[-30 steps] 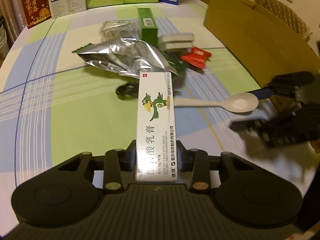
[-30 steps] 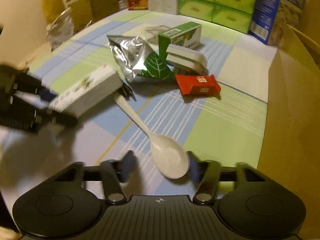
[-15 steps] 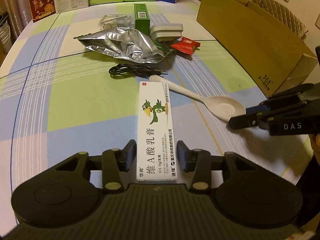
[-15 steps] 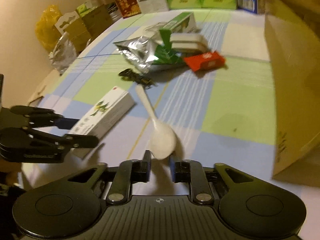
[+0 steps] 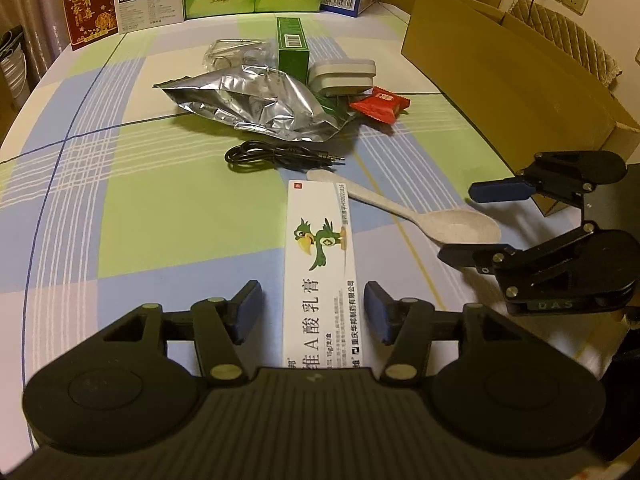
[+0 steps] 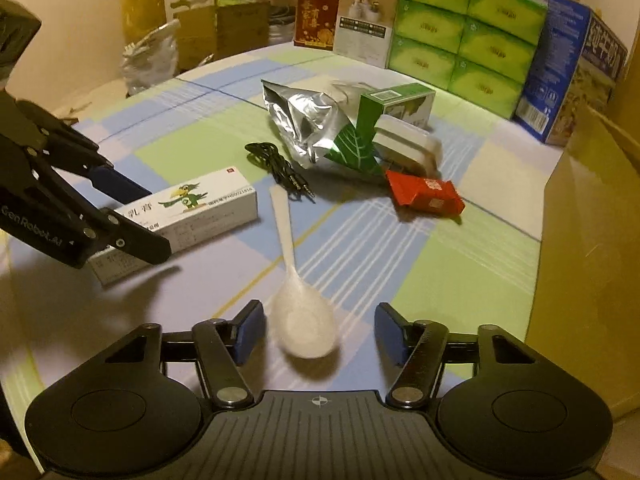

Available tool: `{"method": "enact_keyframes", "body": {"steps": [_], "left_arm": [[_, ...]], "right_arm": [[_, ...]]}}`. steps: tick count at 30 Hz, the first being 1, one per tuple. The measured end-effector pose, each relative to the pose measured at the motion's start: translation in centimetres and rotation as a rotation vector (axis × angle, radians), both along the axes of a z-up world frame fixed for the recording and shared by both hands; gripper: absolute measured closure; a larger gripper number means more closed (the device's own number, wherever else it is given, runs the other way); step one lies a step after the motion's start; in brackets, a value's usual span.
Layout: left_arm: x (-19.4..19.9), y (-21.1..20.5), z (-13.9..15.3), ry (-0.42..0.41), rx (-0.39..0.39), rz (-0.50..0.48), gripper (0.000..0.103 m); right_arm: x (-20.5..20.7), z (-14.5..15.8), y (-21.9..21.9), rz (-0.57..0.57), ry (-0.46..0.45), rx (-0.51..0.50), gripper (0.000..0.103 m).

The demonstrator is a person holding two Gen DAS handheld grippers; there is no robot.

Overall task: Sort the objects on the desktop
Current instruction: 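Grasp the white spoon by its bowl with the right gripper, then lift and carry the ointment box and spoon with both grippers over the cardboard box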

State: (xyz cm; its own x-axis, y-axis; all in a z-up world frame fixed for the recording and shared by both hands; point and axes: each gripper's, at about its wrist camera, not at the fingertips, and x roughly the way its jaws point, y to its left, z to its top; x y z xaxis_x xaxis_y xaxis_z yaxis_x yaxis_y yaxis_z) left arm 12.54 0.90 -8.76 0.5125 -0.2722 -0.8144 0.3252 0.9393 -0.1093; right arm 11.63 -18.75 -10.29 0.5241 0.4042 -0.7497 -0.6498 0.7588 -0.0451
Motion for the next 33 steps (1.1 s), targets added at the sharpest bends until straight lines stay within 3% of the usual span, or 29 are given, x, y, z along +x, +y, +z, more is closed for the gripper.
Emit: {"method": "enact_keyframes", "body": {"steps": [5, 17, 23, 30, 33], "left_arm": [[0.3, -0.2, 0.0, -0.003, -0.003, -0.002, 0.052], [0.6, -0.5, -0.3, -0.011, 0.009, 0.000, 0.052], [1.0, -1.3, -0.4, -0.028, 0.031, -0.012, 0.053], [1.2, -1.8, -0.5, -0.052, 0.075, -0.019, 0.070], [1.3, -1.8, -0.5, -0.050, 0.075, -0.020, 0.070]], "right_arm": [[-0.2, 0.2, 0.5, 0.029, 0.005, 0.015, 0.072], [0.2, 0.7, -0.6, -0.118, 0.091, 0.088, 0.073], [-0.6, 0.5, 0.1, -0.061, 0.039, 0.047, 0.072], [-0.4, 0.3, 0.3, -0.039, 0.015, 0.024, 0.070], [-0.9, 0.4, 0.5, -0.011, -0.022, -0.017, 0.070]]}}
